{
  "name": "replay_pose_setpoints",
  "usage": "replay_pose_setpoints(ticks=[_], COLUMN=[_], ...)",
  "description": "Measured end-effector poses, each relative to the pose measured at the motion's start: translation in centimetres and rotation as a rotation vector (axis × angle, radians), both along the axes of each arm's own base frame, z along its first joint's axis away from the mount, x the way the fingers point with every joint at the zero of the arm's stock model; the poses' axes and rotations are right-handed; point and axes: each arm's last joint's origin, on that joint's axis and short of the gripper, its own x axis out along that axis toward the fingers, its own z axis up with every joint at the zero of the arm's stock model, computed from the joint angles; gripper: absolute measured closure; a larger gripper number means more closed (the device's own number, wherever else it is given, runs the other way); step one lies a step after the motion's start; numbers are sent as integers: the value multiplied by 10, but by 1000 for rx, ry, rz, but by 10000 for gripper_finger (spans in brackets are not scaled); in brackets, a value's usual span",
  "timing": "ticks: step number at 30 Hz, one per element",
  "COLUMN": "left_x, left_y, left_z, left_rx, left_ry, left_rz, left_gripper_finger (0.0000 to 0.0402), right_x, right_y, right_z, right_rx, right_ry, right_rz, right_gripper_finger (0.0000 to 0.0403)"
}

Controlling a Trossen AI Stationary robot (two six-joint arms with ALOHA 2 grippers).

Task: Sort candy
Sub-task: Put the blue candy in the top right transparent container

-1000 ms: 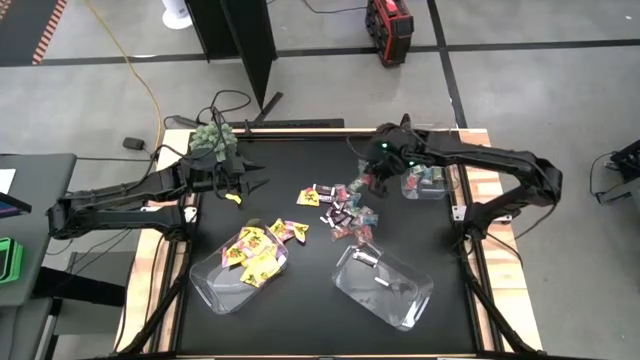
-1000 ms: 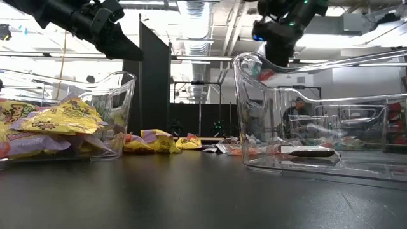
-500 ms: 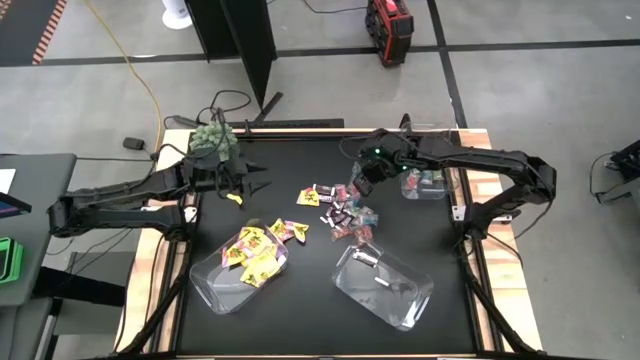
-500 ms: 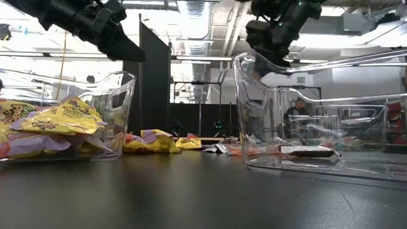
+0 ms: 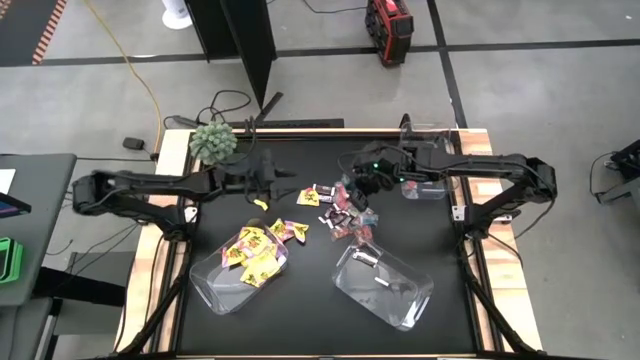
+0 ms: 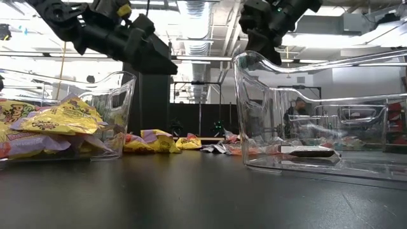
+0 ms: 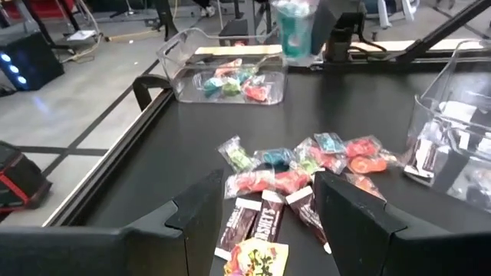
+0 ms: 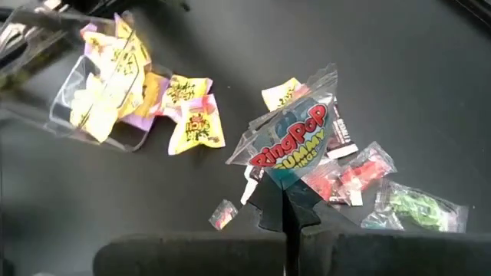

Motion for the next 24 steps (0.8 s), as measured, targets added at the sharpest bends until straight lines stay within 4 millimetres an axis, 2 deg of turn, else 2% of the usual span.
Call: replay_pose_setpoints(ticks=[5, 9, 16, 24], left_x=[3, 3, 2, 2], left_y=[1, 1, 0, 0], left_z=[0, -1, -3, -3], left_rx=[-10, -14, -41, -46], left_ry=[-27, -17, -3, 3], left_rz=[-6, -5, 0, 1], left_gripper_finger=[204, 204, 204, 204], right_x=[1, -2, -26, -84], right_y=[10, 10, -12, -39], right_z=[0, -3, -8, 3], right_rx=[-56, -81, -156, -187], right_ry=[14, 61, 257, 482], right_rz=[92, 70, -217, -585], right_gripper_finger=[403, 403, 403, 403])
